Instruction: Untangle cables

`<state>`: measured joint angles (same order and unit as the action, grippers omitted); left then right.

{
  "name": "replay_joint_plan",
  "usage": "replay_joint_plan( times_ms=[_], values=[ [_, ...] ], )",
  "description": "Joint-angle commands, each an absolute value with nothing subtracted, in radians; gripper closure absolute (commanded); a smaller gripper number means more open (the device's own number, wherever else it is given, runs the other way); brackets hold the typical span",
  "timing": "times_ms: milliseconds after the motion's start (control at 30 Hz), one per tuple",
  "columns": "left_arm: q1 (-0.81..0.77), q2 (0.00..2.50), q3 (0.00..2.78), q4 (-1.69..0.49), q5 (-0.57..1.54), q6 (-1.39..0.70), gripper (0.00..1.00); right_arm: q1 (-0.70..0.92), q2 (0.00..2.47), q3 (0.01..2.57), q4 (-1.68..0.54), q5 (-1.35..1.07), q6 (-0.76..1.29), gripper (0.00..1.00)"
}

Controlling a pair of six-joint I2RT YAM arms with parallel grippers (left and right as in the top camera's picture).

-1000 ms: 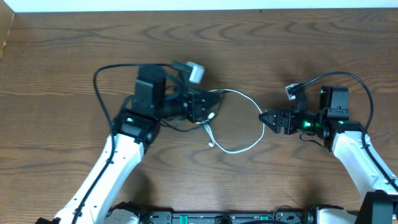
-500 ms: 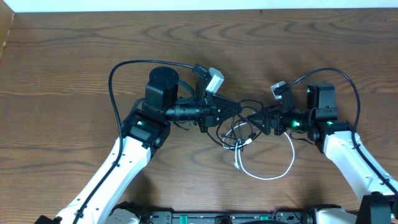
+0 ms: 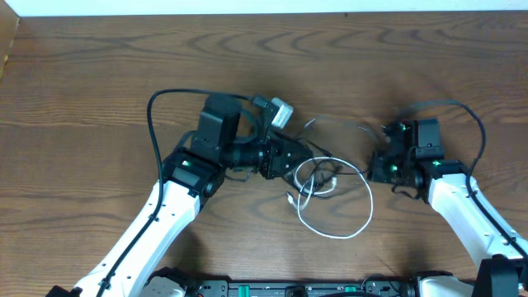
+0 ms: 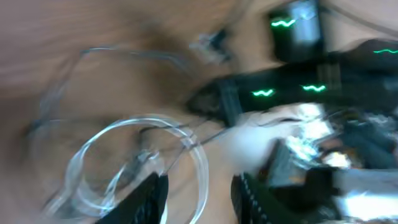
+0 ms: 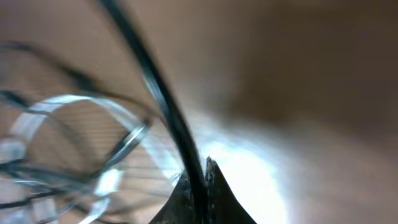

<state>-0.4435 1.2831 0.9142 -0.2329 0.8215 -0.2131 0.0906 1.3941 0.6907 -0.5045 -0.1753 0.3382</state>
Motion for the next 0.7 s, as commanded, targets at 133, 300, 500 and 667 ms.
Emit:
replay_joint_plan(
  times_ms=[133,300,500,667],
  values=[
    [-0.444,1.281,0.916,-0.354,0.429,-0.173,0.34,0.091,1.393,0.692,-0.591,0.184,0.549,0.99],
    [-0.445,1.297,0.907,-0.355,0.48,-0.173,0.21,0.092,1.393,0.692,-0.55,0.064,0.552,0.99],
    [-0.447,1.37,0.907,-0.34,0.567,-0.173,0.2,0.094,1.393,0.692,-0.463,-0.243,0.382,0.99],
    [-0.482,1.444,0.907,-0.275,0.595,-0.173,0.2,0.094,1.393,0.692,-0.464,-0.281,0.372,0.99]
  ],
)
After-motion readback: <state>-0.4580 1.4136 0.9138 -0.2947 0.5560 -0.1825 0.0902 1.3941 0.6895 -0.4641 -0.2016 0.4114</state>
